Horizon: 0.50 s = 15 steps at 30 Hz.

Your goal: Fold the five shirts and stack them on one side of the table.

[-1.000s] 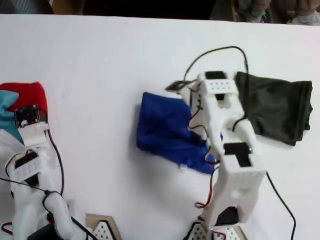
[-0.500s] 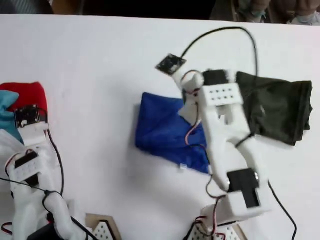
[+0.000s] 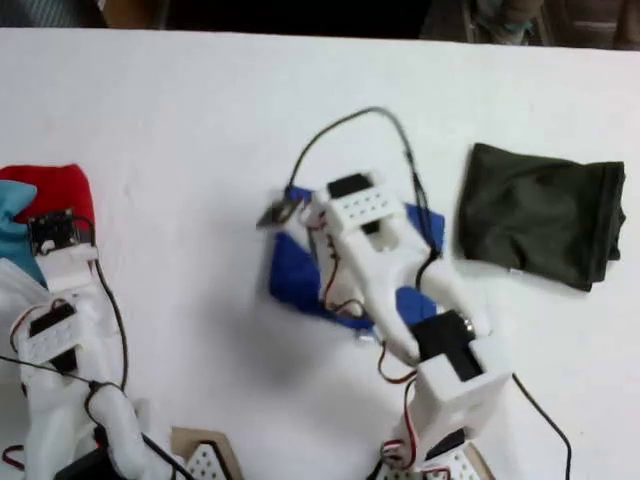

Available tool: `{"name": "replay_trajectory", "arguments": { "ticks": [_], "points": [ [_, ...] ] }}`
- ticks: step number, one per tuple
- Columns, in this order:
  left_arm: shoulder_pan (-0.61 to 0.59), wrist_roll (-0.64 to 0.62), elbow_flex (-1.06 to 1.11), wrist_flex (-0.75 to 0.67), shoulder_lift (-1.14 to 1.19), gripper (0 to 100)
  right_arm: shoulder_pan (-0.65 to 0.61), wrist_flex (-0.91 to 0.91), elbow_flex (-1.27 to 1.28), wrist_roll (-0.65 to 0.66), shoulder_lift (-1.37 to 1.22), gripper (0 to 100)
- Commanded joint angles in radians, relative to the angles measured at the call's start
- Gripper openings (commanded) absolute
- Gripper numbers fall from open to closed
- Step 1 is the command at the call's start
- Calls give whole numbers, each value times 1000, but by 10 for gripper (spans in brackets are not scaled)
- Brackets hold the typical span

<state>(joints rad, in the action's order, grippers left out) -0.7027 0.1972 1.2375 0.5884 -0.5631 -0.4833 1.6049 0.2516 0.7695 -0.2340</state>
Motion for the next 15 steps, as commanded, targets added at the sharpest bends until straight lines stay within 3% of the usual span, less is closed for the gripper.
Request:
{"name": "replay_trajectory", "arguments": {
  "ticks": [1, 7, 11, 15],
  "points": [
    [8, -12, -4, -15, -29, 26, -12, 28, 61, 60, 91, 21],
    [8, -12, -4, -15, -29, 26, 79, 28, 68, 57, 312, 21],
    [8, -12, -4, -15, -29, 26, 300, -54, 74, 41, 499, 23],
    [8, -12, -4, -15, -29, 26, 539, -237, 81, -92, 509, 39]
  ]
}}
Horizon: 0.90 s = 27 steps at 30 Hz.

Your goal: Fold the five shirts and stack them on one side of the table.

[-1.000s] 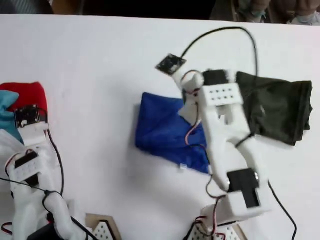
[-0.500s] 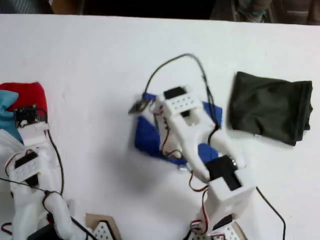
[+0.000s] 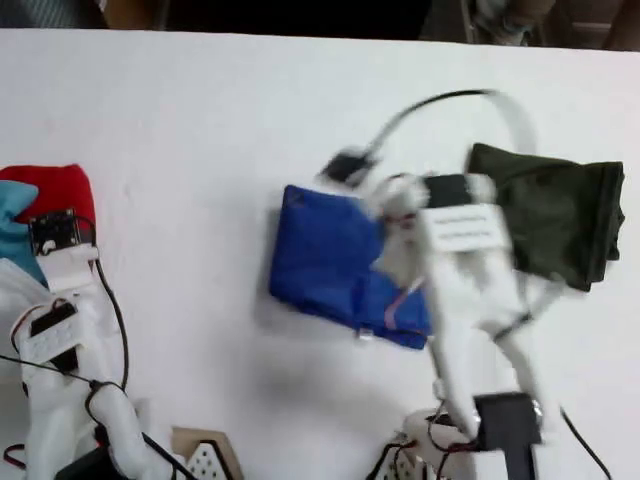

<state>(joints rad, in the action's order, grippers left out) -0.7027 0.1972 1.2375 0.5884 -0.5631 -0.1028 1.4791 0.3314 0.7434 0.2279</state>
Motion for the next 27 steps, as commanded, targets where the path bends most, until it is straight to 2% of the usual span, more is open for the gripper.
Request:
{"name": "replay_trajectory", "arguments": {
  "ticks": [1, 5, 7, 12, 21, 23, 27],
  "points": [
    [8, -12, -4, -15, -29, 26, 188, -148, 5, -69, 25, 68],
    [8, -12, -2, -15, -29, 26, 202, -268, 6, -74, -114, 248],
    [8, -12, -2, -15, -29, 26, 180, -329, -8, -72, -197, 279],
    [8, -12, -2, -15, -29, 26, 120, -398, -86, -78, -386, 228],
    [8, -12, -2, -15, -29, 26, 96, -395, -267, -80, -573, 231],
    [8, -12, -2, -15, -29, 26, 99, -395, -293, -80, -591, 184],
    [8, -12, -2, -15, -29, 26, 99, -397, -339, -81, -596, 15]
  ]
}}
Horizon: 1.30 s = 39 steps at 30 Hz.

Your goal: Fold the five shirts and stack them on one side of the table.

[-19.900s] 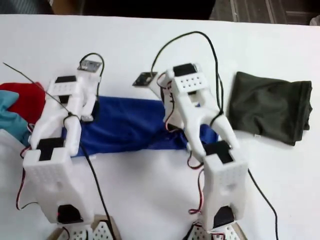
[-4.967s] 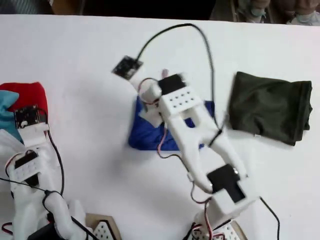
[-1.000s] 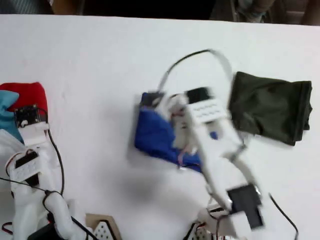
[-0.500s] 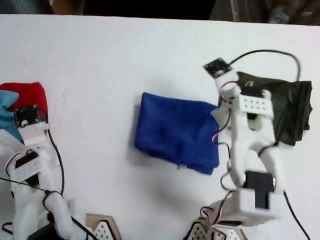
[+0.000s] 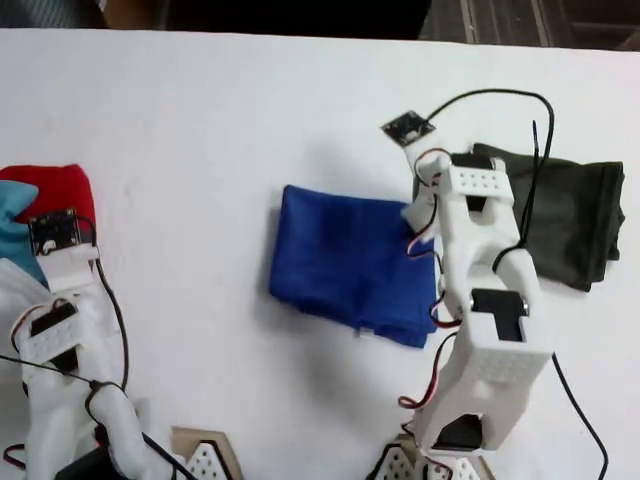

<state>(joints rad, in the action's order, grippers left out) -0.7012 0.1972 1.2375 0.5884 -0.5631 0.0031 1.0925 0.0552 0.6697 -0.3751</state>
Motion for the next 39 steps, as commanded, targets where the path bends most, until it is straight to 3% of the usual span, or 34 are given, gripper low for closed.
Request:
{"name": "replay_trajectory", "arguments": {
  "ticks": [1, 14, 20, 26, 39],
  "points": [
    [6, -12, -2, -15, -29, 26, -10, -8, -72, -8, 7, 19],
    [6, -12, -2, -15, -29, 26, -7, 4, -94, -6, -1, 36],
    [6, -12, -2, -15, -29, 26, -12, 45, -97, 2, -2, 227],
    [6, -12, -2, -15, -29, 26, -13, 42, -94, 2, -4, 170],
    [6, -12, -2, -15, -29, 26, -5, 42, -167, -6, -176, 157]
  ]
}}
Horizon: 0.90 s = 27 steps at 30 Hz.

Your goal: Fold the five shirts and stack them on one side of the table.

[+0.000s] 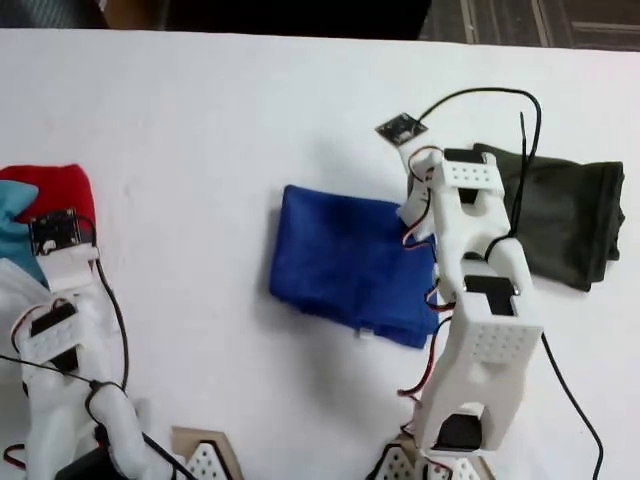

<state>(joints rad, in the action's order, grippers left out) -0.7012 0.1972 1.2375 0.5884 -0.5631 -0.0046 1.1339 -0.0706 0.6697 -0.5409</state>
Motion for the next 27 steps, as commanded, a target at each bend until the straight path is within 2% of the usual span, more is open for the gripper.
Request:
{"name": "replay_trajectory", "arguments": {
  "ticks": [1, 5, 18, 27],
  "points": [
    [6, -12, -2, -15, -29, 26, 2, 1, -44, -6, -8, 138],
    [6, -12, -2, -15, -29, 26, 2, 1, -57, -6, 33, 13],
    [6, -12, -2, -15, -29, 26, -2, 59, -60, 0, 300, 20],
    [6, -12, -2, -15, -29, 26, -4, -45, -60, 3, 308, 20]
  ]
}}
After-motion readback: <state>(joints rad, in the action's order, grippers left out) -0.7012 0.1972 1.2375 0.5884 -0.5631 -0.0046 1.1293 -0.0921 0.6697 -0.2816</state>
